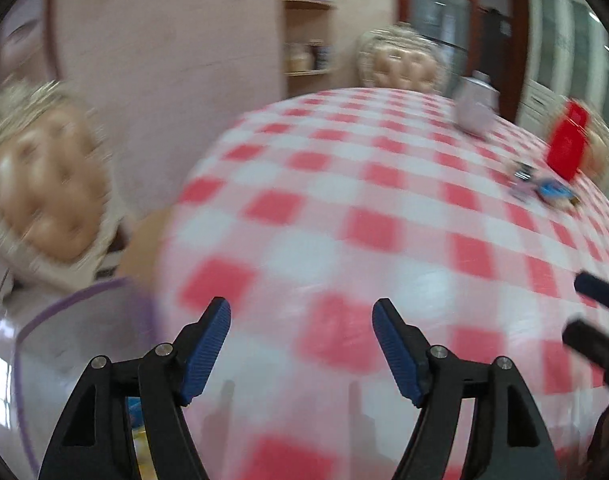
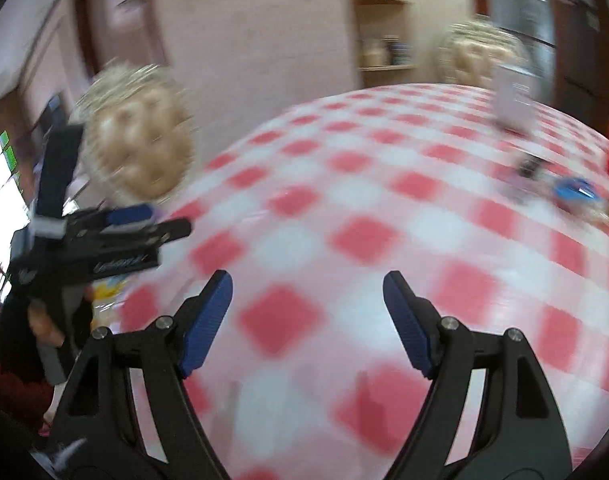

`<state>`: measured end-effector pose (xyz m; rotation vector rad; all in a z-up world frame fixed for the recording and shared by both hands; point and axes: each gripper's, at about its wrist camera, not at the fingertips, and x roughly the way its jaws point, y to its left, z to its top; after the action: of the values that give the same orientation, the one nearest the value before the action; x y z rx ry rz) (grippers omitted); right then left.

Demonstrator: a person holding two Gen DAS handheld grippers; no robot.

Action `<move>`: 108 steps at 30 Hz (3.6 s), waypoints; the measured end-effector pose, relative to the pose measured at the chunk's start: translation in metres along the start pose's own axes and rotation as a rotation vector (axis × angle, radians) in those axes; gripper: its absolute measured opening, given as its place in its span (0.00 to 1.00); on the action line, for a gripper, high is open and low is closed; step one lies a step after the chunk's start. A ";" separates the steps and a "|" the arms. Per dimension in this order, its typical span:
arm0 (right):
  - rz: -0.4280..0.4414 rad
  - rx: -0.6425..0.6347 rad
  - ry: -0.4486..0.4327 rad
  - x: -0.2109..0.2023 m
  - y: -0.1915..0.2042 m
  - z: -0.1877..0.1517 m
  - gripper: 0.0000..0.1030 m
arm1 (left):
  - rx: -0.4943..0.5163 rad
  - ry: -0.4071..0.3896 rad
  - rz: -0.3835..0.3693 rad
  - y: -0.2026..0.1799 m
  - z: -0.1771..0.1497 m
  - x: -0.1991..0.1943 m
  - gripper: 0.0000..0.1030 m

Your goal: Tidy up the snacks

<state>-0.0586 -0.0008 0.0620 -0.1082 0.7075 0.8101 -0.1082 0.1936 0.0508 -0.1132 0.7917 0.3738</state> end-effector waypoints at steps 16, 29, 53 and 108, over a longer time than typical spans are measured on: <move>-0.428 0.443 -0.076 -0.077 -0.224 -0.018 0.80 | 0.168 -0.003 -0.295 -0.248 0.109 0.107 0.74; -0.418 0.468 -0.020 -0.058 -0.231 -0.026 0.80 | 0.172 0.098 -0.394 -0.304 0.148 0.184 0.35; -0.367 0.353 -0.004 0.030 -0.206 0.035 0.80 | -0.007 0.085 -0.511 -0.164 0.078 0.103 0.25; -0.370 0.341 -0.019 -0.006 -0.141 0.013 0.23 | 0.106 0.012 -0.493 -0.171 0.086 0.098 0.22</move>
<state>0.0439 -0.0987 0.0521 0.0759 0.7703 0.3295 0.0755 0.0837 0.0342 -0.2058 0.7653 -0.1349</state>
